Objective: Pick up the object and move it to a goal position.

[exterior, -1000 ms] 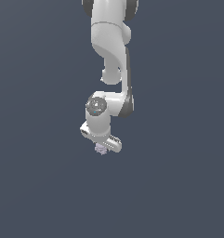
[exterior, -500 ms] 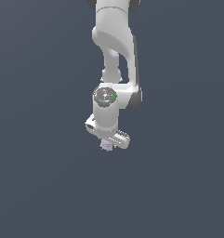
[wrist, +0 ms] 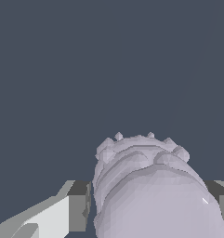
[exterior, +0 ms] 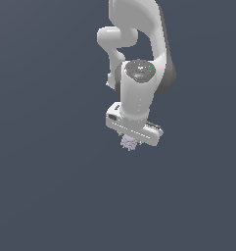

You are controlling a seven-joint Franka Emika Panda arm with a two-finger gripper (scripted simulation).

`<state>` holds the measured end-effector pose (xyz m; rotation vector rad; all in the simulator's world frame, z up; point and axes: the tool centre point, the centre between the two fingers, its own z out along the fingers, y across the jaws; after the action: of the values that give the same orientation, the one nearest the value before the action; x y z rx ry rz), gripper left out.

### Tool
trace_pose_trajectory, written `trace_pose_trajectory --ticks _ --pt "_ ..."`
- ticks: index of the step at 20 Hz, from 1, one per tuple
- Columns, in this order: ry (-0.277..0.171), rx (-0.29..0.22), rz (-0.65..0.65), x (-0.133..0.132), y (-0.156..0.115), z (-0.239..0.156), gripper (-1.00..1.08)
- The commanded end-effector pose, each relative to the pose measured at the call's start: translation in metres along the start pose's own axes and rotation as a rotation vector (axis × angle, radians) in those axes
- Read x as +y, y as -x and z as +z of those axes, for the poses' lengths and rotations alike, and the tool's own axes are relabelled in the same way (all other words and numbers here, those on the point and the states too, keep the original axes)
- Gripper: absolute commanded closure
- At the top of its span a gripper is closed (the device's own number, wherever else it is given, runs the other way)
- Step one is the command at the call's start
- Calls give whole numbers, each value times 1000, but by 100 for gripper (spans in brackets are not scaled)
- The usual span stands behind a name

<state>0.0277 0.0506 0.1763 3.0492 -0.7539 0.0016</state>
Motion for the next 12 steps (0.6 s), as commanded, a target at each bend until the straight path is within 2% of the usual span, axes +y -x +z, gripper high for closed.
trace_pose_trajectory --ticks 1,12 --pt "1 0 1 -17 9 -26 108" --pt "1 0 1 -85 39 -126 108"
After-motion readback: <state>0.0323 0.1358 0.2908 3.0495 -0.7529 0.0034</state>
